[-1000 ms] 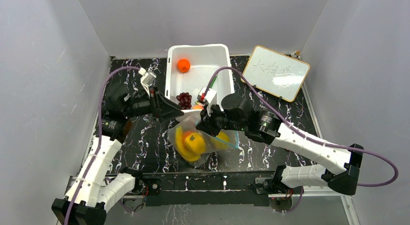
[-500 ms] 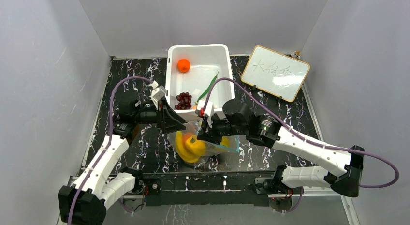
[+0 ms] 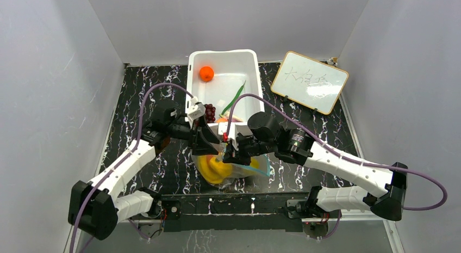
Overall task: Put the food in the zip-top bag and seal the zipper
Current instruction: Adjust the zipper food storage bag at the center of the board.
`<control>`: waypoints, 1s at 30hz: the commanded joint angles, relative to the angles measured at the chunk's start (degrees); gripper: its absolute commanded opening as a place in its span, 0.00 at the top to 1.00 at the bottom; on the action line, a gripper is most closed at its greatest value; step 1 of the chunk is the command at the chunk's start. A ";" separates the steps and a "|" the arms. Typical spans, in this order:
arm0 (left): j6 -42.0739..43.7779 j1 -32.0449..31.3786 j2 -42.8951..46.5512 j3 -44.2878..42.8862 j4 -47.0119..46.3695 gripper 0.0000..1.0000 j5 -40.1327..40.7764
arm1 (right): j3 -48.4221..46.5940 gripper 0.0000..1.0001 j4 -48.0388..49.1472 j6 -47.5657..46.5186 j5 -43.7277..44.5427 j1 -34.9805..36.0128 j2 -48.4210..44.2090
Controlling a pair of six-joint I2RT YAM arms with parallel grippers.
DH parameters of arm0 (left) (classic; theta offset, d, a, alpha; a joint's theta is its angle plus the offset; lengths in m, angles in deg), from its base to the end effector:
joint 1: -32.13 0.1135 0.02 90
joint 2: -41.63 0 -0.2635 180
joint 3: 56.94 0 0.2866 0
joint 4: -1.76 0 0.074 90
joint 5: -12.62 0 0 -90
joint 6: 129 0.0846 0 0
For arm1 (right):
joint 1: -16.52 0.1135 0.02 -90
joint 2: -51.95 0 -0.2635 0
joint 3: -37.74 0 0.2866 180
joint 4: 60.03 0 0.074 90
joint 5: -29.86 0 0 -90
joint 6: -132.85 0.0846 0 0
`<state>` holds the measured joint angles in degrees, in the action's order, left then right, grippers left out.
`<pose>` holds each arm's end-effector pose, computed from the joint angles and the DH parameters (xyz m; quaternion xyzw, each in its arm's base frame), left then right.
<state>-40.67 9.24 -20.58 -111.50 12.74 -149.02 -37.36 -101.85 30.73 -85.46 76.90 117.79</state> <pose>0.2236 -0.1815 0.2763 0.4568 0.5845 -0.5651 0.3611 0.1276 0.2977 0.3191 -0.5909 0.6278 0.3671 0.3493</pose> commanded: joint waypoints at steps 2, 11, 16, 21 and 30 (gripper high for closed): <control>6.09 -3.89 -2.90 -3.37 -1.47 0.42 -2.85 | -3.31 1.00 1.31 -2.74 -2.62 0.11 -0.26; 15.87 -5.49 -1.58 -5.04 3.59 0.34 -5.73 | -3.70 1.00 -0.30 -4.35 -4.26 0.18 0.00; 25.20 -5.47 2.80 -9.15 15.60 0.32 -1.79 | -4.09 1.00 -1.48 -6.80 -7.26 0.13 -0.15; 28.45 -5.49 3.52 -11.12 22.62 0.30 -1.66 | -2.82 1.00 -0.03 -9.94 -10.37 0.13 -2.45; 27.10 -5.55 0.18 -8.72 17.74 0.29 -2.47 | -4.49 1.00 -0.91 -12.21 -11.85 0.15 -0.95</control>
<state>-15.58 3.88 -19.05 -121.05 31.98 -149.78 -38.11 -105.04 20.48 -94.84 76.90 117.27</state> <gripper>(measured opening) 0.709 0.009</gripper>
